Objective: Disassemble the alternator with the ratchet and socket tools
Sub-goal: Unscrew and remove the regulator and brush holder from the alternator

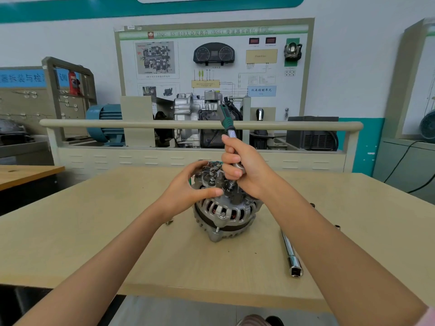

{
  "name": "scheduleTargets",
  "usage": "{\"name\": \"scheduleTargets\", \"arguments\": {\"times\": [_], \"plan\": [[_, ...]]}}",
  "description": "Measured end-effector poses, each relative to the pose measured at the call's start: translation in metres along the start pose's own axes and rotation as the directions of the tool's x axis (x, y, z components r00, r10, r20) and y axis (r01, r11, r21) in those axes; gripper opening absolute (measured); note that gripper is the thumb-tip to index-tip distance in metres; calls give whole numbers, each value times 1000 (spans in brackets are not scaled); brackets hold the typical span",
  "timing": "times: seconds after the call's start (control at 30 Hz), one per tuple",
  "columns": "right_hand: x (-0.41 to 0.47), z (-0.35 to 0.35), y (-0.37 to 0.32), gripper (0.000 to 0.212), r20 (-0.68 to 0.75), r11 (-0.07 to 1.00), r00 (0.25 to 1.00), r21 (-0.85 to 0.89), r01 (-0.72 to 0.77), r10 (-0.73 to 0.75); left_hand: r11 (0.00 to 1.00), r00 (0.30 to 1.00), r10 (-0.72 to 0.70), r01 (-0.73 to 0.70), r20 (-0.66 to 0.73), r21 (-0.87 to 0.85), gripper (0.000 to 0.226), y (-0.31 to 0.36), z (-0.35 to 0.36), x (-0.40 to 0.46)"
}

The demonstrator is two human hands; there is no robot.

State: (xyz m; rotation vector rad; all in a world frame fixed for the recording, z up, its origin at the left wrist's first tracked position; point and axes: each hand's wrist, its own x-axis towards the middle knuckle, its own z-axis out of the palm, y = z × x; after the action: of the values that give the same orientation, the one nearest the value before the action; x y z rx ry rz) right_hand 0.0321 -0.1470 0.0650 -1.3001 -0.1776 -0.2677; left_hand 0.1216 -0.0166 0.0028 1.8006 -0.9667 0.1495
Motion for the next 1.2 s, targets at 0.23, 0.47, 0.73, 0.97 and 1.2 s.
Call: {"name": "scheduleTargets", "arguments": {"times": [0.23,0.47,0.73,0.97,1.2], "plan": [[-2,-3,0,36,-4,999,1000,32,12,-12,999,995,-46,47,91,-9,95,3,-7,4],[-2,-5,1,36,-6,999,1000,47,15,-15,996,985,-90,92,148,-4,65,6,-25,8],[-2,2,5,36,16,1000,1000,28,11,-11,1000,999,-3,3,-36,4,29,8,-20,-2],[-2,3,5,37,26,999,999,27,19,-19,894,944,330,-303,-27,329,30,13,-6,-26],[-2,-1,4,37,-4,999,1000,43,26,-26,960,974,225,-220,-12,176,19,19,0,-20]]}}
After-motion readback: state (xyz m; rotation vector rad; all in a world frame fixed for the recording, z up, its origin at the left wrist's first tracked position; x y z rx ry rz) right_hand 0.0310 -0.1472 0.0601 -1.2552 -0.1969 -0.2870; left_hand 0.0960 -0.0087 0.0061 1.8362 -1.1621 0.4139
